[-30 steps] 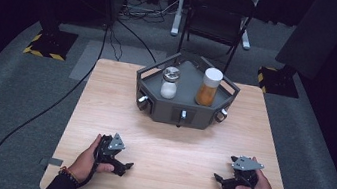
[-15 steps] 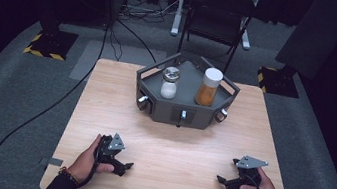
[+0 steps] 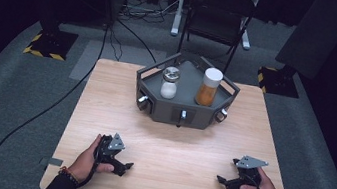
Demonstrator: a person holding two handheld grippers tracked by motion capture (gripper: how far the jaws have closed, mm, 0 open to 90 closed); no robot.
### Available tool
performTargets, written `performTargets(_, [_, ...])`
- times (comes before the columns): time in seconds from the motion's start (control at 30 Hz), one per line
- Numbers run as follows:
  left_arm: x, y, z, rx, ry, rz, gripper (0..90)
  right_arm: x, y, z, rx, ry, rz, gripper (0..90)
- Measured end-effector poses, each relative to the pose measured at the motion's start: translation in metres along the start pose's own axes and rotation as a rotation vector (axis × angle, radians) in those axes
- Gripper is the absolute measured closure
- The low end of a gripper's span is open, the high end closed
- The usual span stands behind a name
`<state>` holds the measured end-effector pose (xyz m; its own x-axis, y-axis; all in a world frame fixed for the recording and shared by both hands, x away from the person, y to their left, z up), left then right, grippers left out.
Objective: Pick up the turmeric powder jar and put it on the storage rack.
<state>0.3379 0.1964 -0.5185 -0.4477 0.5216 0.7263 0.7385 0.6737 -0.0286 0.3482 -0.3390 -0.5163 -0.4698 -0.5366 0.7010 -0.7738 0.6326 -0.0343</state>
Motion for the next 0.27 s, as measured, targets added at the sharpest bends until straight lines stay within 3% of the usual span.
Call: performTargets(0.27, [-0.0007, 0.0008, -0.0007, 0.001, 0.001, 0.001, 0.0, 0.0001, -0.0005, 0.0002, 0.002, 0.000, -0.002, 0.0])
Point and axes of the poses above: each handheld gripper's, and its own axes: x roughly backward along the jaws, z roughly out of its underside, y roughly to its left, the point moved 10 cm from there along -x, roughly forward along the jaws, and after that the axes turned 2 degrees about x, right-handed, at the moved point
